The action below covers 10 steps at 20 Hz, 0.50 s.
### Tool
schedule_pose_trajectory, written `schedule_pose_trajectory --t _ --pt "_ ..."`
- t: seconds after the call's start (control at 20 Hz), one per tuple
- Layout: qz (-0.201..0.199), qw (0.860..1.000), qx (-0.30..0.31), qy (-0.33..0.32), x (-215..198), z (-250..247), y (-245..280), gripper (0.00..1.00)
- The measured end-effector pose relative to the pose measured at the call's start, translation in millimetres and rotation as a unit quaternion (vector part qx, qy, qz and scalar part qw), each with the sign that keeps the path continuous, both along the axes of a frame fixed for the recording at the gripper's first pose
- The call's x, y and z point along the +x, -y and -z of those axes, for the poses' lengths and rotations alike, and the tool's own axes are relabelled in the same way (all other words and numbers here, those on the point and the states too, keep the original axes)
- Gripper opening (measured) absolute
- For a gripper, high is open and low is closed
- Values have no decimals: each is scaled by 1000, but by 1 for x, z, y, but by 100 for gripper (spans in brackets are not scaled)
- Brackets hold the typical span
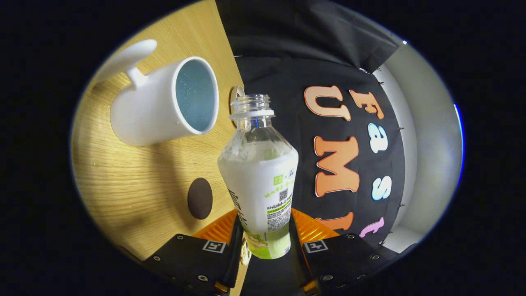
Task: Take the bottle from table, then pour the juice into the cup, finally place the bottle on the coaster
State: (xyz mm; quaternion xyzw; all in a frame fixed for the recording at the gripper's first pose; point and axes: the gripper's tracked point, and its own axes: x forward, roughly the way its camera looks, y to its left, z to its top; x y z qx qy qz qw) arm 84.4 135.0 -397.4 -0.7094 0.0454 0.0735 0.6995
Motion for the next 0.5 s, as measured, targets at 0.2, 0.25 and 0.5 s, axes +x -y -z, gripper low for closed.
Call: schedule_pose_trajectory --t 0.2,0.25,0.5 --pt "-16 1000 -19 4 4 -3 -6 54" --pt "-17 1000 -23 7 4 -5 -6 54" --pt "-20 999 -29 6 4 -5 -7 54"
